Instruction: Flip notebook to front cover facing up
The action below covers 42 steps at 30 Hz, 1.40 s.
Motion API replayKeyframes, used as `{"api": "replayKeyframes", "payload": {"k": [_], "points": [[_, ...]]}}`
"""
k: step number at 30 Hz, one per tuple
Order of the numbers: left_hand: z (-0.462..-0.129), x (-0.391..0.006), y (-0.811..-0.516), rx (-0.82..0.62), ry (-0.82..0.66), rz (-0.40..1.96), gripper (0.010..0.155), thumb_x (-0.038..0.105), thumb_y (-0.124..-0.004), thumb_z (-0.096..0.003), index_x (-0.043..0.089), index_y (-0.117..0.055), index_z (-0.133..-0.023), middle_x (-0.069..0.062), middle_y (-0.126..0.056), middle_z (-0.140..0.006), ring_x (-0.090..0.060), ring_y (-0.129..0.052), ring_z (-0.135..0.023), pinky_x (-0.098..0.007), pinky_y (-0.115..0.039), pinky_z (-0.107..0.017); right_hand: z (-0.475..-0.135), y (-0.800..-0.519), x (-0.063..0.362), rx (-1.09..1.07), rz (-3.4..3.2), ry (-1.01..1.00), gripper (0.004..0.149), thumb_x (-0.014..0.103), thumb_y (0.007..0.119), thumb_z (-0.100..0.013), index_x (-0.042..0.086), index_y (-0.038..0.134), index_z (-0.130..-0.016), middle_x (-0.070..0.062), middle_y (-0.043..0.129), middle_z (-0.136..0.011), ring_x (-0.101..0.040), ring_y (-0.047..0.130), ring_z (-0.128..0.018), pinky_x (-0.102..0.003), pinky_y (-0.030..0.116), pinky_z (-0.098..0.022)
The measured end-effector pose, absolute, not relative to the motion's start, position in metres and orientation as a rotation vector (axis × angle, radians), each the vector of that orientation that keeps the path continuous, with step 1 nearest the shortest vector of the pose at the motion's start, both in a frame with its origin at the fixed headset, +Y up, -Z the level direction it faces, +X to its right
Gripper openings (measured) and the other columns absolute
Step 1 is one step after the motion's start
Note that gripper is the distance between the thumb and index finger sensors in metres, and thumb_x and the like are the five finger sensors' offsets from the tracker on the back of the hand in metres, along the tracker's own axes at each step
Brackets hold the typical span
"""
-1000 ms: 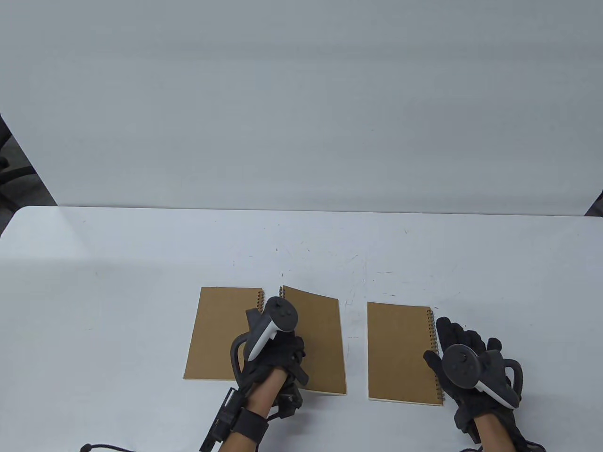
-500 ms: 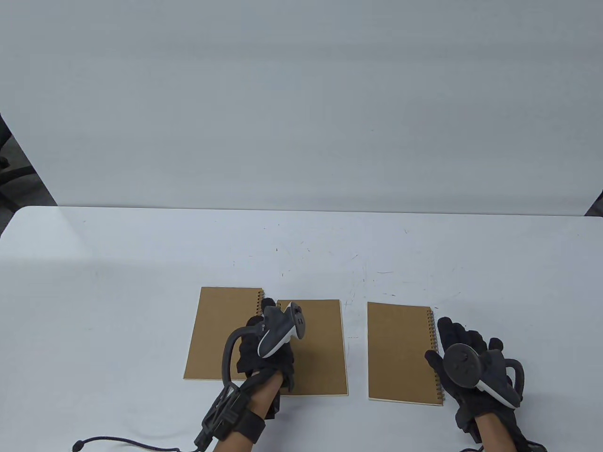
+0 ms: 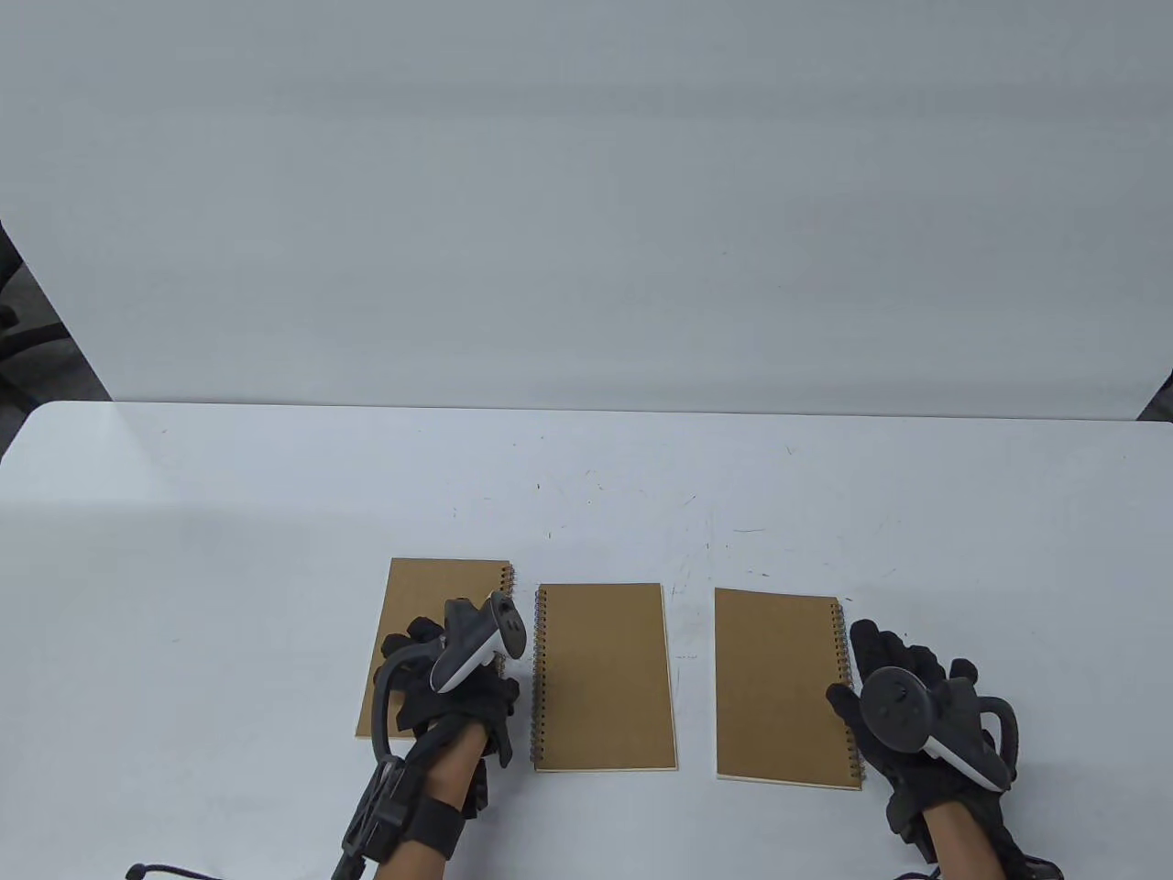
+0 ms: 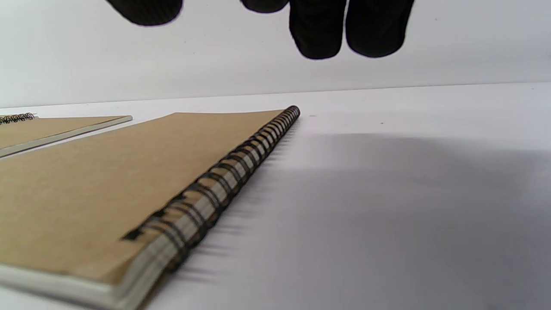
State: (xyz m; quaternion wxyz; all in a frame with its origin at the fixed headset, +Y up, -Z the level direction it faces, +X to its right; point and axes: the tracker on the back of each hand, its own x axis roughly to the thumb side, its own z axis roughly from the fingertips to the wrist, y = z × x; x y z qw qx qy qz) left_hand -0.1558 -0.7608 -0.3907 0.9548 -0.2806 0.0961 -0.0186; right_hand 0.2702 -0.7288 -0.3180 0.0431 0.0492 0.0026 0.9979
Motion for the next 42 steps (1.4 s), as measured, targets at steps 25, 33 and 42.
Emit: {"api": "replayKeyframes", "payload": {"k": [25,33,42], "points": [[-0.377,-0.155,-0.682,-0.236,0.215,0.052,0.082,0.010,-0.064,-0.0547,0.013,-0.001,-0.107,-0.025,-0.062,-0.110,-0.052,-0.086,-0.089,-0.048,-0.084,-0.057,-0.319,-0.724,0.268,0.170,3.049,0.028,0.074,0.050,0.056,-0.056,0.006,0.035,-0.112,-0.028,0.061,-0.114,-0.056,0.064,-0.095,-0.080,0.038,-0.059],[-0.351,-0.145,-0.628,-0.105,0.161,0.305,0.081,0.010,-0.065,-0.0559,0.012,-0.003,-0.109,-0.021,-0.071,-0.104,-0.043,-0.095,-0.079,-0.045,-0.088,-0.052,-0.318,-0.724,0.269,0.164,3.046,0.016,0.074,0.050,0.056,-0.056,0.007,0.035,-0.112,-0.028,0.061,-0.114,-0.056,0.065,-0.095,-0.082,0.035,-0.058],[-0.341,-0.116,-0.627,-0.075,0.060,0.456,0.082,0.011,-0.064,-0.0568,0.011,0.000,-0.108,-0.023,-0.066,-0.100,-0.037,-0.095,-0.075,-0.040,-0.091,-0.048,-0.318,-0.726,0.269,0.171,3.035,0.005,0.074,0.050,0.056,-0.056,0.007,0.035,-0.112,-0.028,0.061,-0.114,-0.055,0.065,-0.096,-0.082,0.034,-0.058]]}}
